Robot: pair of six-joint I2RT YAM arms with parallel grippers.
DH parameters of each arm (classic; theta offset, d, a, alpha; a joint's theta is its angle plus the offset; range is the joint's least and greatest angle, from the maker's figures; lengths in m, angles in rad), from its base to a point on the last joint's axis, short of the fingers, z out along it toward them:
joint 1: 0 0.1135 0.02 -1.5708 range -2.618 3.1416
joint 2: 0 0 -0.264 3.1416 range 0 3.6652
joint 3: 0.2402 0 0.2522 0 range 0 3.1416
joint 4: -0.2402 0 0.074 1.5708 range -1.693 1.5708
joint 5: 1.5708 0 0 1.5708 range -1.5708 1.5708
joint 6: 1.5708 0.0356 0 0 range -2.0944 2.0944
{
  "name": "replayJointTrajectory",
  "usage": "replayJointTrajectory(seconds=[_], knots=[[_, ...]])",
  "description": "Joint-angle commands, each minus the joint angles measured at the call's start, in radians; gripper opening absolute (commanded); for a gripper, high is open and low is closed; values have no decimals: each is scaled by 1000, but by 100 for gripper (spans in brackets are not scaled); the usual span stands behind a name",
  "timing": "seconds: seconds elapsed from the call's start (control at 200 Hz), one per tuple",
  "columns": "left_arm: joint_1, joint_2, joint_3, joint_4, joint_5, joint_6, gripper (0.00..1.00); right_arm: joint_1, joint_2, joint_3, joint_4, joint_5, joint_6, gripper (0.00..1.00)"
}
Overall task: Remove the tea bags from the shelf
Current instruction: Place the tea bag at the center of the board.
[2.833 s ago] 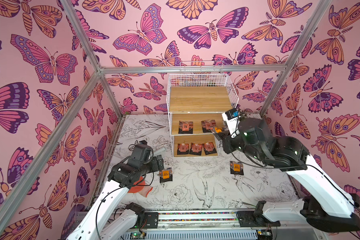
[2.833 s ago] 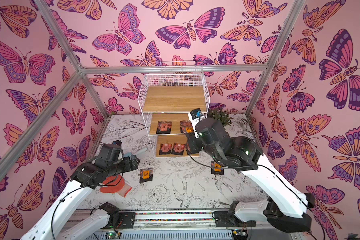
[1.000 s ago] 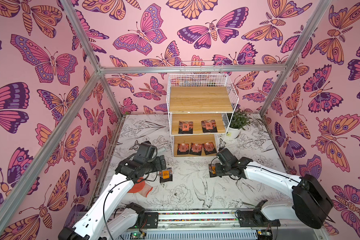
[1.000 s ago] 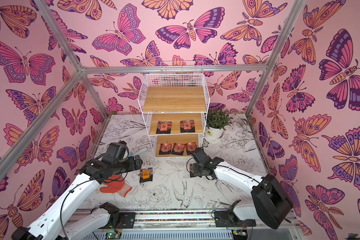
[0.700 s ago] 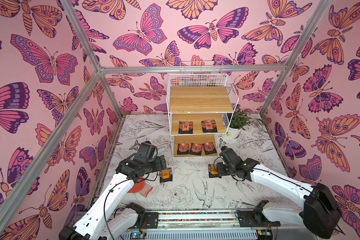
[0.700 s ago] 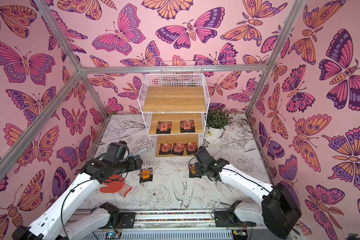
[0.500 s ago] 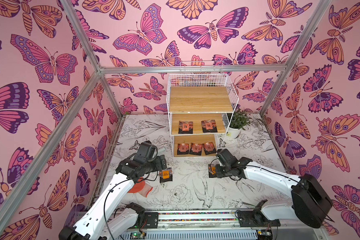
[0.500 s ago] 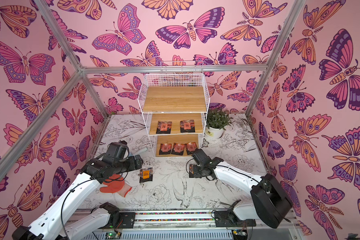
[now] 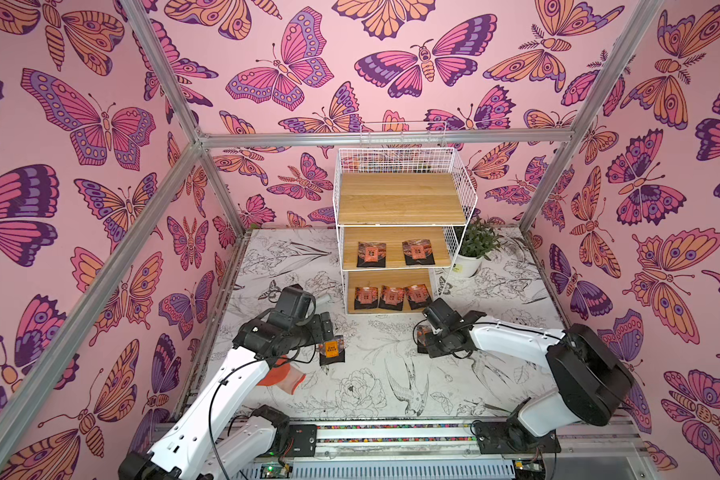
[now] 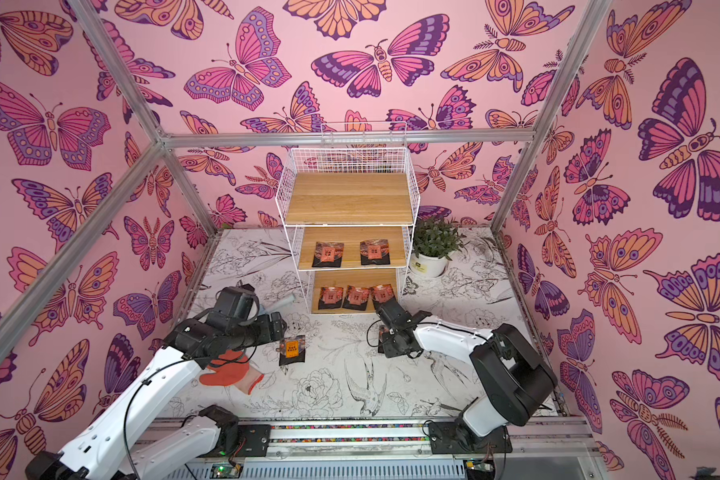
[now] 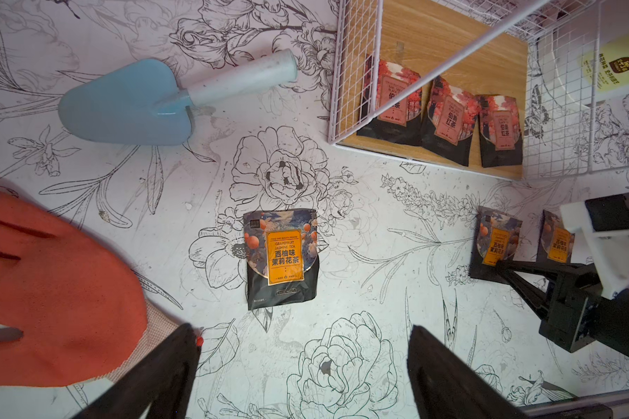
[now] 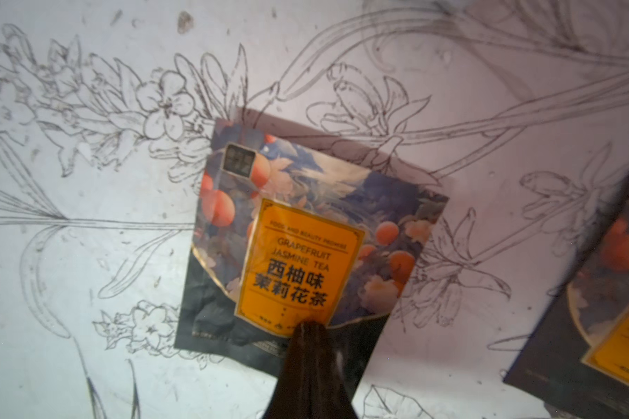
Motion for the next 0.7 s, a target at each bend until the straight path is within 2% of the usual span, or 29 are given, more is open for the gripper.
replayJointTrajectory(seconds=[0.0, 0.466, 0.696], knots=[[-3, 12, -10, 9, -1, -7, 93, -14, 9, 15, -30, 48, -8, 5], [-11, 25, 28, -1, -21, 10, 92, -40, -95, 31, -71, 35, -40, 3], [-88, 12, 94, -37, -115, -7, 91, -37, -187, 85, -117, 26, -42, 3]])
